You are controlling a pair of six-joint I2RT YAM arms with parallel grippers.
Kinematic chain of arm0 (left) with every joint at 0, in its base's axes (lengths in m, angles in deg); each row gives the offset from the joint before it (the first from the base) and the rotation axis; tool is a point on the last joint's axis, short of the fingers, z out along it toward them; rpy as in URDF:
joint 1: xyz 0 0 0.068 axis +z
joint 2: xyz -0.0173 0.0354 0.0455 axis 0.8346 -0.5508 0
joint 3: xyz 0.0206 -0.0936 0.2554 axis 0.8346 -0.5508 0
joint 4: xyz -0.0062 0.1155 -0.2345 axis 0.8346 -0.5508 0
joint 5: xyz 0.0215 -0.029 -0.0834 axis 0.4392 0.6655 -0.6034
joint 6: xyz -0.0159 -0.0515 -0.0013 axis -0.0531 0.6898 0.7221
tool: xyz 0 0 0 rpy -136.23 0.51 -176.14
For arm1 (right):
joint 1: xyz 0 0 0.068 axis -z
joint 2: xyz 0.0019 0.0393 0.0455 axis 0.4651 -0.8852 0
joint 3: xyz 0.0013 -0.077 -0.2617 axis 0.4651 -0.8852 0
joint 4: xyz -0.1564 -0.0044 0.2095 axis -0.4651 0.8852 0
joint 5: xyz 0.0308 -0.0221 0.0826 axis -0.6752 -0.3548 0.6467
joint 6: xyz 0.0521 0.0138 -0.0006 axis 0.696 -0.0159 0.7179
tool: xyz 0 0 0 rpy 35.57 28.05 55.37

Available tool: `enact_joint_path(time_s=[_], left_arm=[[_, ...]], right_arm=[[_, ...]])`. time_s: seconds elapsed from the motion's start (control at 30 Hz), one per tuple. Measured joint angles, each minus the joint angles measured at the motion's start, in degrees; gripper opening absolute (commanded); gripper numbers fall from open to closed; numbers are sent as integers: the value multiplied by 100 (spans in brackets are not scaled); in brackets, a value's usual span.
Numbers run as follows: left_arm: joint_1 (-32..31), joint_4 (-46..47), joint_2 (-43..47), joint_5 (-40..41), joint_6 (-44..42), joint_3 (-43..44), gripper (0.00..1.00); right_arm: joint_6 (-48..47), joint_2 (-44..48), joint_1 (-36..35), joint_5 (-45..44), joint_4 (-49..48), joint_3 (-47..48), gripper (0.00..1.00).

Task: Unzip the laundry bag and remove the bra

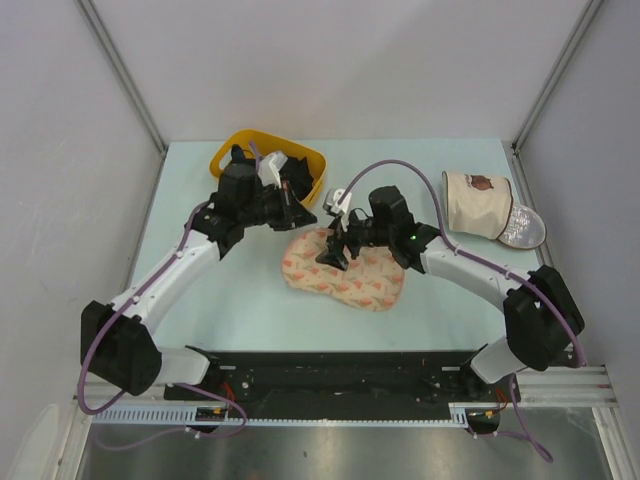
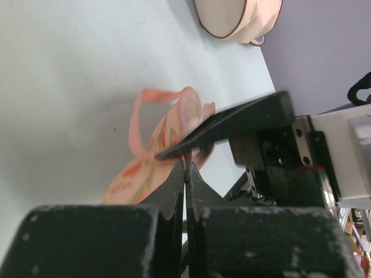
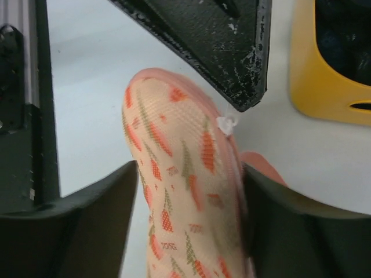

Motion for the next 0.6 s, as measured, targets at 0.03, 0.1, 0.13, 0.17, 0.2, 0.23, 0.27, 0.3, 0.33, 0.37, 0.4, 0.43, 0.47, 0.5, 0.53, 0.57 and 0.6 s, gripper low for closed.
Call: enact_joint_path(time_s=[0.03,0.1,0.13,0.17,0.2,0.23,0.27,0.3,0.33,0.37,0.4,0.43,0.47,0.5,0.53,0.57,0.6], left_arm=[[0,-7,0,-11,0,20,0],[0,-28,13,-33,4,26,1],[0,-39,20,-52,7,26,0],[-2,-42,26,-68,7,26,1],[-2,-26,37,-70,7,26,1],[0,-26,48,-66,7,26,0],[0,-31,59,-59,7,26,1],[-2,-33,70,-46,4,26,0],[-2,-37,72,-24,2,26,0],[-2,-46,85,0,0,26,0],[0,-70,109,39,-11,26,0],[0,-94,140,55,-24,26,0],[15,-136,197,81,-52,26,1],[28,-192,267,92,-81,26,0],[52,-258,363,81,-101,20,0],[103,-262,442,44,-107,-13,1],[173,-262,544,13,-105,-79,0]], right_arm=[[0,-26,-31,-28,-15,0,44],[7,-46,-52,-96,-63,2,0],[33,-46,-52,-179,-87,7,0],[98,-44,-50,-247,-92,20,0],[155,-37,-42,-374,-94,24,0],[170,-31,-39,-479,-94,24,0],[181,-13,-55,-664,-87,24,0],[186,31,-83,-833,-57,24,0],[177,83,-118,-1008,-11,24,0],[151,155,-188,-1248,42,20,0],[133,234,-273,-1482,66,0,0],[116,315,-352,-1683,59,-48,0],[87,442,-444,-1923,17,-160,0],[63,605,-549,-2157,0,-308,0],[33,848,-654,-2374,-74,-527,0],[22,1082,-715,-2511,-118,-715,0],[24,1281,-754,-2621,-177,-866,0]])
